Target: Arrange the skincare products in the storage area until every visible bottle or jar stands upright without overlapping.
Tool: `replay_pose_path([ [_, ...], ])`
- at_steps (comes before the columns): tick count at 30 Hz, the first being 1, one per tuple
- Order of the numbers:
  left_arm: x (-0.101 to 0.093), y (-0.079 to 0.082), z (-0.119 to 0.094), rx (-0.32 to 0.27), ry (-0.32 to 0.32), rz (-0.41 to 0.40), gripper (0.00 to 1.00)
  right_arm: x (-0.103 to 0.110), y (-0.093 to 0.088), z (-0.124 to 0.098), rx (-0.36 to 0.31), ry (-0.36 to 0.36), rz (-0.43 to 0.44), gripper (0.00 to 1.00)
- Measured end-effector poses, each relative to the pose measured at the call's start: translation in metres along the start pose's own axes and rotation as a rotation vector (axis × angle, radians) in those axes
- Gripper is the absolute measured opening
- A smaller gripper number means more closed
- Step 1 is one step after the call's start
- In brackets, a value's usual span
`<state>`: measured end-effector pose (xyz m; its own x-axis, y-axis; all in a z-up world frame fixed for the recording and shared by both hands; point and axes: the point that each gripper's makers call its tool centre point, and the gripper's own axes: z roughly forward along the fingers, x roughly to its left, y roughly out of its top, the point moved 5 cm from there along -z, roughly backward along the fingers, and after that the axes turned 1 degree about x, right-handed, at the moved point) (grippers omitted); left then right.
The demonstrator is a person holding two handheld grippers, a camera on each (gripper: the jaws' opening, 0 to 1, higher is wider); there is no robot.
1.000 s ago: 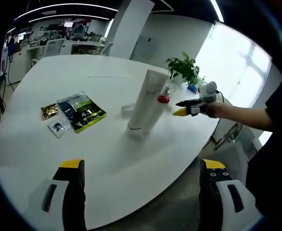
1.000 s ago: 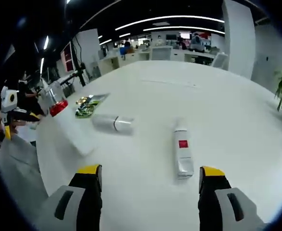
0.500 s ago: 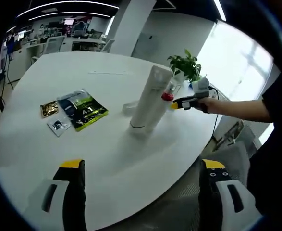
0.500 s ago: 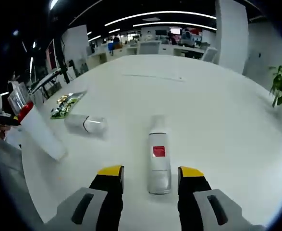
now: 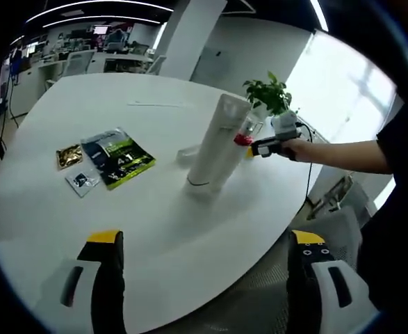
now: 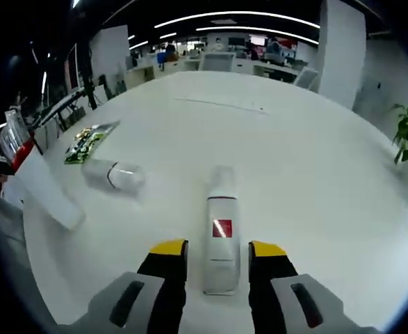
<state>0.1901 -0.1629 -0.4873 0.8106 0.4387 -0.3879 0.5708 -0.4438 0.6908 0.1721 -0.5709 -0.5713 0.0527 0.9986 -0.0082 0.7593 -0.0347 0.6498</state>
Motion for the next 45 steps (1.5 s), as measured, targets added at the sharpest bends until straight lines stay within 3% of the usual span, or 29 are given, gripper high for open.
replay_pose_path([
  [8, -0.001, -0.003, -0.001, 0.002, 0.000, -0.003, 0.91, -0.011, -0.004, 0.010, 0.026, -0.034, -0.037, 0.14],
  [15, -0.003, -0.002, 0.000, -0.005, -0.007, 0.000, 0.91, -0.009, -0.006, 0.006, 0.027, -0.040, -0.041, 0.11],
  [23, -0.007, -0.001, 0.000, -0.012, -0.021, 0.013, 0.90, 0.006, 0.000, -0.009, -0.041, -0.002, 0.043, 0.11],
  [27, -0.010, 0.000, -0.001, -0.022, -0.034, 0.011, 0.90, 0.009, 0.002, -0.023, -0.112, 0.022, 0.218, 0.11],
  [29, -0.011, 0.000, -0.001, -0.027, -0.043, 0.012, 0.90, 0.009, 0.005, -0.032, -0.165, 0.035, 0.320, 0.11],
  [31, -0.016, 0.002, -0.003, -0.036, -0.058, 0.010, 0.90, 0.013, 0.009, -0.044, -0.203, 0.025, 0.325, 0.11],
  [39, -0.037, 0.027, -0.015, -0.153, -0.167, -0.075, 0.90, 0.068, 0.055, -0.134, -0.470, 0.014, 0.189, 0.11],
  [42, -0.052, 0.042, -0.021, -0.206, -0.228, -0.099, 0.89, 0.089, 0.066, -0.170, -0.535, -0.004, 0.138, 0.11],
  [45, -0.064, 0.054, -0.027, -0.251, -0.272, -0.123, 0.87, 0.112, 0.076, -0.187, -0.587, 0.004, 0.079, 0.11],
])
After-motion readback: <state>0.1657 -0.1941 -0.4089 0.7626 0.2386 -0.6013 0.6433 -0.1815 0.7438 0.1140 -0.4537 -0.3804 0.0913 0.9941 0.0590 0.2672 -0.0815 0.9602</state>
